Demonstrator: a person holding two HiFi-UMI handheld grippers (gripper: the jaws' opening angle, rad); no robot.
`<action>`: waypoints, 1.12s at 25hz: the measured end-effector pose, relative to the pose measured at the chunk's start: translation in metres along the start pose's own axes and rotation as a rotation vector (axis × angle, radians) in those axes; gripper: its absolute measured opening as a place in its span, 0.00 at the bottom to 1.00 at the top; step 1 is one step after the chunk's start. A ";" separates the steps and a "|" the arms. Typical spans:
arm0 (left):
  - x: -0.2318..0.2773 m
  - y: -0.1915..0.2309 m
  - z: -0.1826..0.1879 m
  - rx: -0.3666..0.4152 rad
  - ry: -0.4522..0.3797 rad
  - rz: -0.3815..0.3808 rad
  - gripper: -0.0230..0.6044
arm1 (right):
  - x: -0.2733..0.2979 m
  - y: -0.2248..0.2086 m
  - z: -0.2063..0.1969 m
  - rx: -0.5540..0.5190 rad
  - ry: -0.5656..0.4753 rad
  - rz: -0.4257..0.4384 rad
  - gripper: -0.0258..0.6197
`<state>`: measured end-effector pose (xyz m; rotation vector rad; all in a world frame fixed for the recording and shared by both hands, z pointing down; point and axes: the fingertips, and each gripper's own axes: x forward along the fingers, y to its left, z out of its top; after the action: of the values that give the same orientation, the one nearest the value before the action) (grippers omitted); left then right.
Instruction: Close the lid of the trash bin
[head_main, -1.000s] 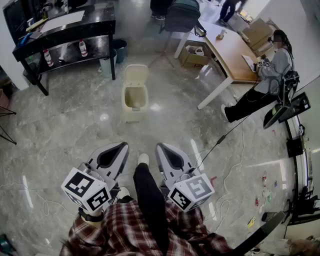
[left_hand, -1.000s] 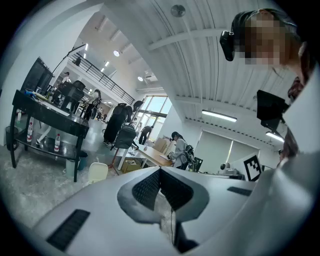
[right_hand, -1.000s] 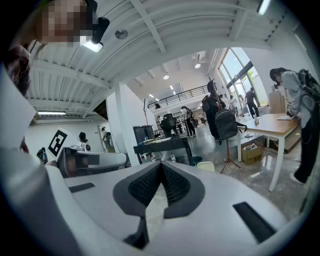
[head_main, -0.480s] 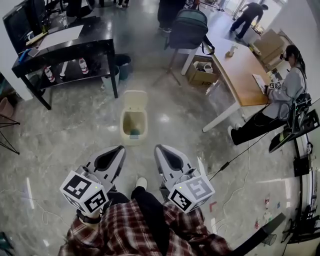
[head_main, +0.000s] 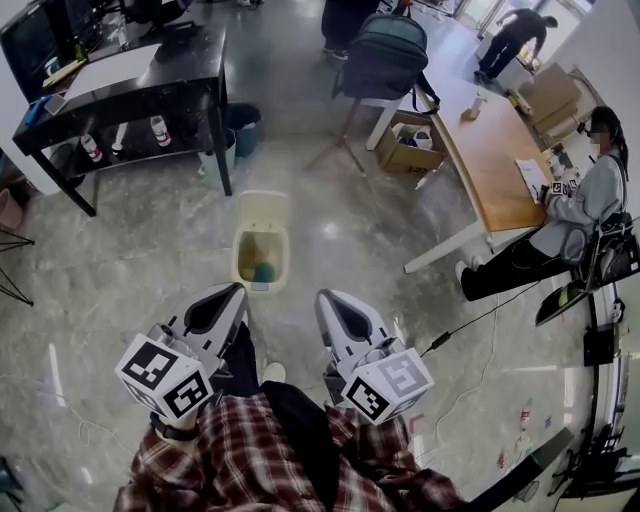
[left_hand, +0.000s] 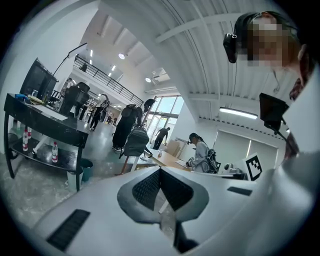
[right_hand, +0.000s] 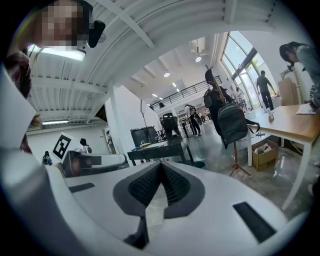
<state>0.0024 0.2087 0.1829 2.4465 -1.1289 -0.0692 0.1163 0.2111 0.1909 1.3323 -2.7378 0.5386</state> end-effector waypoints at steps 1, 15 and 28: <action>0.008 0.008 0.003 -0.003 0.000 0.000 0.05 | 0.008 -0.006 0.002 0.000 0.003 -0.002 0.06; 0.122 0.151 0.058 0.048 0.108 -0.071 0.05 | 0.177 -0.073 0.046 0.008 0.020 -0.076 0.06; 0.215 0.221 0.035 0.031 0.305 -0.115 0.05 | 0.231 -0.146 0.013 0.147 0.115 -0.174 0.06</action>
<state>-0.0202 -0.0879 0.2716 2.4421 -0.8615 0.2794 0.0855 -0.0499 0.2657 1.5022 -2.5034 0.7873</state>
